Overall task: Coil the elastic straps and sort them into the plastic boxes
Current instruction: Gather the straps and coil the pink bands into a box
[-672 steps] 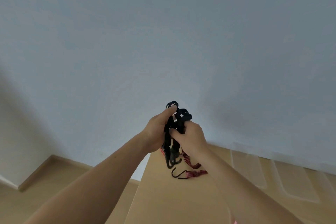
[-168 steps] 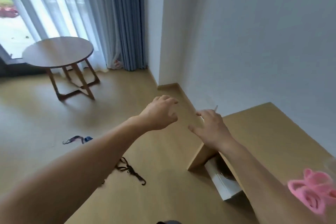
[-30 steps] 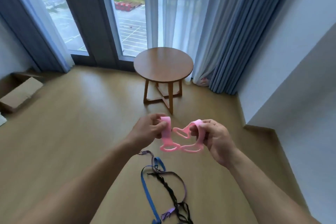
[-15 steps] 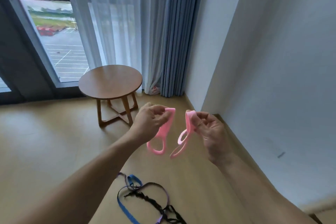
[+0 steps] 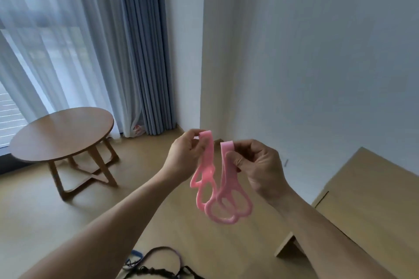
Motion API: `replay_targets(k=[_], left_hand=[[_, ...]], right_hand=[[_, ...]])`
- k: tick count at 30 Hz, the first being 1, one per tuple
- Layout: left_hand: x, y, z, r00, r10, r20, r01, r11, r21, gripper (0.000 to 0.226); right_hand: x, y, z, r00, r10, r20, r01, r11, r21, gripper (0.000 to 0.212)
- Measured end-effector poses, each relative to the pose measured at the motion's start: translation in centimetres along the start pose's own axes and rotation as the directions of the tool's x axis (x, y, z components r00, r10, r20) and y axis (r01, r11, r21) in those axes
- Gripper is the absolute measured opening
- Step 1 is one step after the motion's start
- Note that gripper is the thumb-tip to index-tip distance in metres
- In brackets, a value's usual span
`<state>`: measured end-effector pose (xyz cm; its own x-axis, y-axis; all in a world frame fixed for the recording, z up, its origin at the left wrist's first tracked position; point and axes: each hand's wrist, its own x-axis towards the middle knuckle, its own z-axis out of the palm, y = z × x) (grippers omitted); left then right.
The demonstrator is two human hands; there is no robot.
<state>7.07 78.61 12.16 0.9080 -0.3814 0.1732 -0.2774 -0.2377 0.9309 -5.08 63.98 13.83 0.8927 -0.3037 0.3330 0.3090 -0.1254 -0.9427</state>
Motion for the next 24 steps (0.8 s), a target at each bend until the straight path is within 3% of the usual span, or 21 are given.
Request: replay_targets(k=[5,11,15,20,24], left_hand=[[-1.2,3.8,8.9,0.969,0.004,0.248,0.031,0.99,-0.135,0.019],[-3.4,8.5,20.0,0.85,0.001,0.527,0.265,0.864,-0.428,0.027],[-5.3,11.0,27.4,0.723,0.132,0.678,0.214,0.89,-0.402,0.03],[-8.5,14.2,36.4,0.699,0.141,0.701,0.195,0.905,-0.377,0.043],[-10.1,16.2,42.4,0.639,0.137,0.757,0.228,0.906,-0.356,0.043]], right_hand=[[-1.1,-0.8,-7.9,0.996,-0.01,-0.087,0.002,0.995,-0.097,0.018],[-4.1,-1.5,-19.0,0.953,-0.069,-0.294,-0.01,0.966,-0.26,0.016],[-7.6,-2.2,-26.1,0.912,-0.017,-0.411,-0.099,0.961,-0.259,0.011],[-12.3,-3.0,-33.9,0.832,-0.013,-0.554,-0.177,0.941,-0.287,0.015],[-16.3,-3.2,-39.9,0.73,0.017,-0.683,-0.288,0.914,-0.285,0.023]])
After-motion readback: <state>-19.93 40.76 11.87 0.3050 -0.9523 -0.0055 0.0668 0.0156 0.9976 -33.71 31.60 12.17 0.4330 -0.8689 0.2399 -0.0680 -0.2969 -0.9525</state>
